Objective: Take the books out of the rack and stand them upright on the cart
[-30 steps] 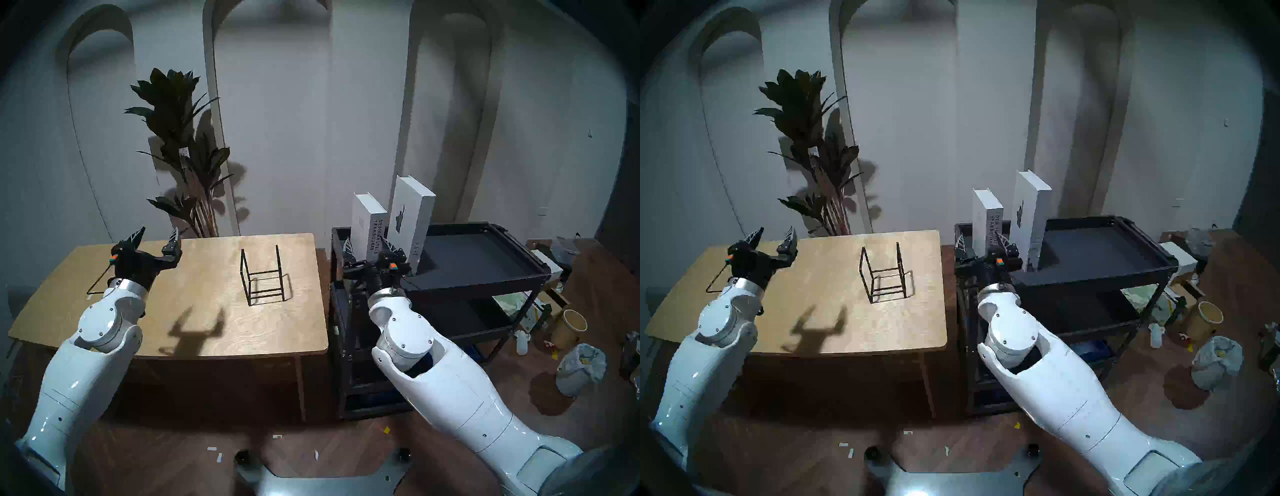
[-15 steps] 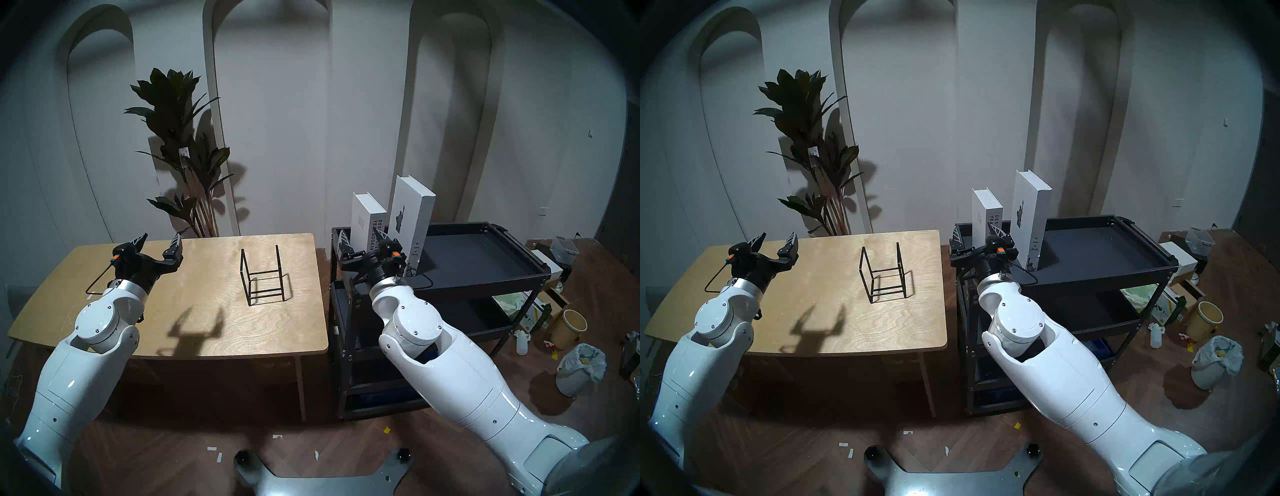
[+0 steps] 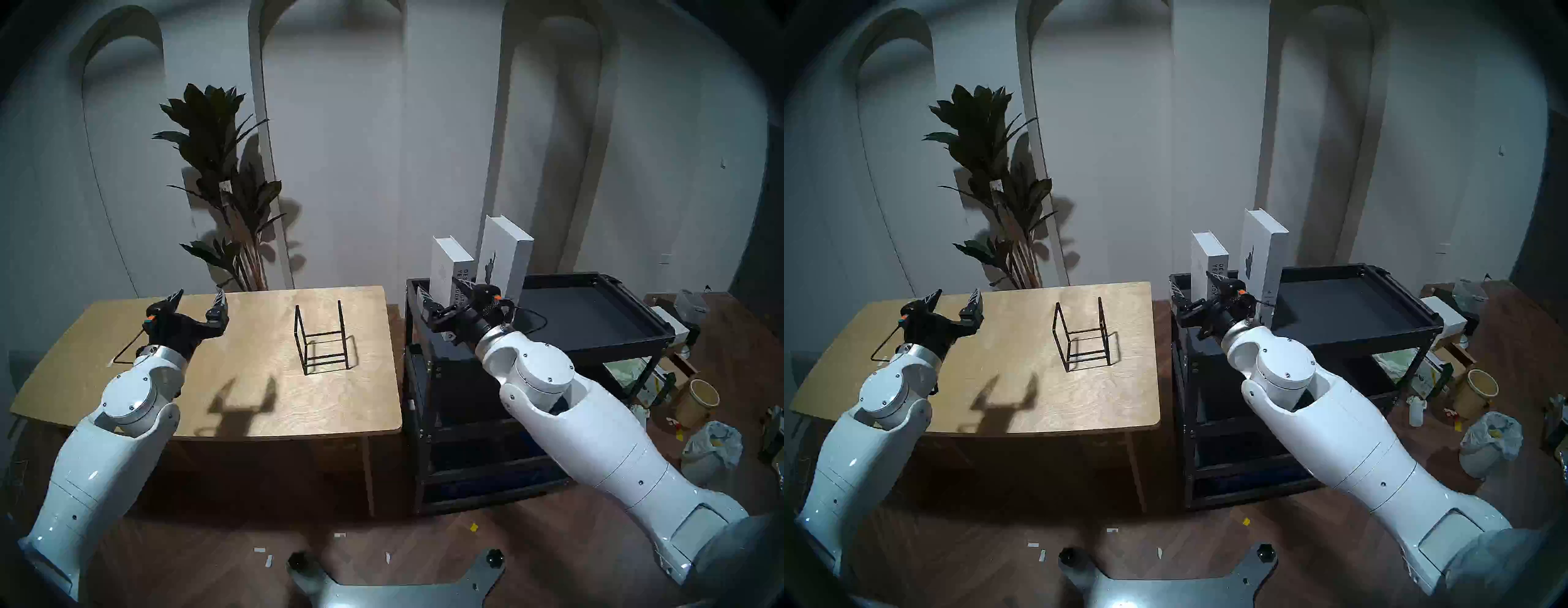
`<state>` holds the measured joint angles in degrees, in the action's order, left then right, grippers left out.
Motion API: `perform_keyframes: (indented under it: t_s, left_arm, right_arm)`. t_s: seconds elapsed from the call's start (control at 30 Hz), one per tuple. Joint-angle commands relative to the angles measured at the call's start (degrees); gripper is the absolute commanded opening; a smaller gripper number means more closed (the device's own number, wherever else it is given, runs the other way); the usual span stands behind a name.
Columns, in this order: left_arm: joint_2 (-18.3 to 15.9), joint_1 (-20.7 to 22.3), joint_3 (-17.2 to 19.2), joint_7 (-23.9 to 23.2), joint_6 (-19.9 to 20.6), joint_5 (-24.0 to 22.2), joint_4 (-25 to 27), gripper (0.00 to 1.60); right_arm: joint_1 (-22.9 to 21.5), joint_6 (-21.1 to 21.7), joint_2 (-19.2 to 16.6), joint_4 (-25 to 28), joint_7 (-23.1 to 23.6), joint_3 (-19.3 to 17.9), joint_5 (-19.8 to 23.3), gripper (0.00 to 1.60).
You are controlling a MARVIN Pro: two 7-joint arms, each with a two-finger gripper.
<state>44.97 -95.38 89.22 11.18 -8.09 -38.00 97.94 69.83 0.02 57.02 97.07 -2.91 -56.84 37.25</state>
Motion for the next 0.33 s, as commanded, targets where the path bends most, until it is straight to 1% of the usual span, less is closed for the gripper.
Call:
perform_keyframes:
  t_s: [0.0,0.3]
  left_arm:
    - [-0.2,1.6,0.2,0.8,0.1,0.7,0.9,1.6]
    - [-0.3,1.6,0.1,1.2,0.1,0.8,0.9,1.6]
  right_arm:
    - [-2.1,-0.6,-0.5,0.0,2.7,-0.8,0.7,1.6]
    - [-2.2,-0.8,-0.6,-0.3,3.3,-0.8,1.0,1.6]
